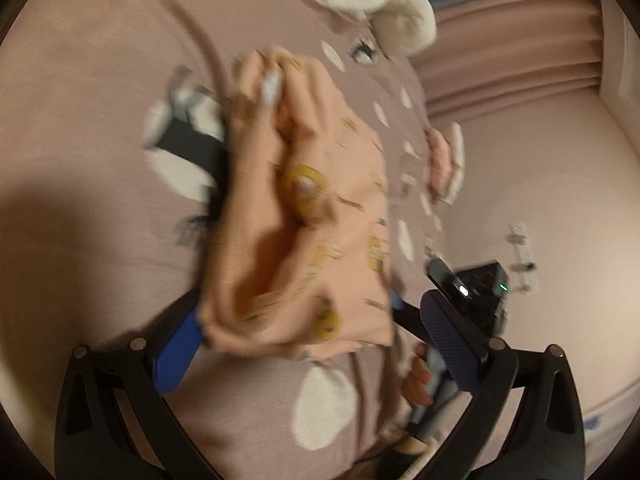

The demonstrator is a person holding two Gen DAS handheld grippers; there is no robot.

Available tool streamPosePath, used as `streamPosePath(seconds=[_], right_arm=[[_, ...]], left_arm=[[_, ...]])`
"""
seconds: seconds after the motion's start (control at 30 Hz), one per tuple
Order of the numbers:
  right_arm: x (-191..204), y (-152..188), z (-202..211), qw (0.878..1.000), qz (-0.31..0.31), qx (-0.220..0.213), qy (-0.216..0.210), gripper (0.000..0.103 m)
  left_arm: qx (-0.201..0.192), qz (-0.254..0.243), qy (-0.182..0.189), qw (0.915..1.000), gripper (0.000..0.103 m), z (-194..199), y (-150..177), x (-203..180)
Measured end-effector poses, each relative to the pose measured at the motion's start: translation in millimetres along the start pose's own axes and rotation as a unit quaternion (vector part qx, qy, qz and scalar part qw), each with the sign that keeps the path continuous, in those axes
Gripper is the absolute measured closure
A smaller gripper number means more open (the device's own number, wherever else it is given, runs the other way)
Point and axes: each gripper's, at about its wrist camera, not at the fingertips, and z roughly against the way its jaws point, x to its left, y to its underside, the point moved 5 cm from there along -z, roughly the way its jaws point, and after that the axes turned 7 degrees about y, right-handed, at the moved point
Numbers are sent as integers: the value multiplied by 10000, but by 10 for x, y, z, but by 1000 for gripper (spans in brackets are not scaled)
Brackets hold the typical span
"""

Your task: Fold small clothes

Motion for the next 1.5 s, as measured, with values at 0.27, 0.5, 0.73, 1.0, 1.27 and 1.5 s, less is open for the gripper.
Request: streamPosePath(seconds=[0.27,0.5,0.73,1.0,1.27,1.5], right_arm=[[23,-256,-217,9953,-627,206,-708,0],[204,-246,-373,9941,-499,419,-869,0],[244,-203,-340,9858,-636,606,-1429,5],[38,-166,-473,9943,-681,623,-528,73],[294,-166,-314,9991,361,40,203,80],[511,-238,11,9947,878,-514,114,81]], left_arm=[[304,242,513,9979,0,-113,-80,8],[266,301,1103,9931,1,-243,-184,-95],[183,500,1547,9865,3,-261,-211,-143],[-105,574,-121,9982,84,-364,-240,145],[-636,-1166,-1259,9831,87,-385,-100,-342],[-1258,-1764,-1096,9701,86,-183,-62,-689]])
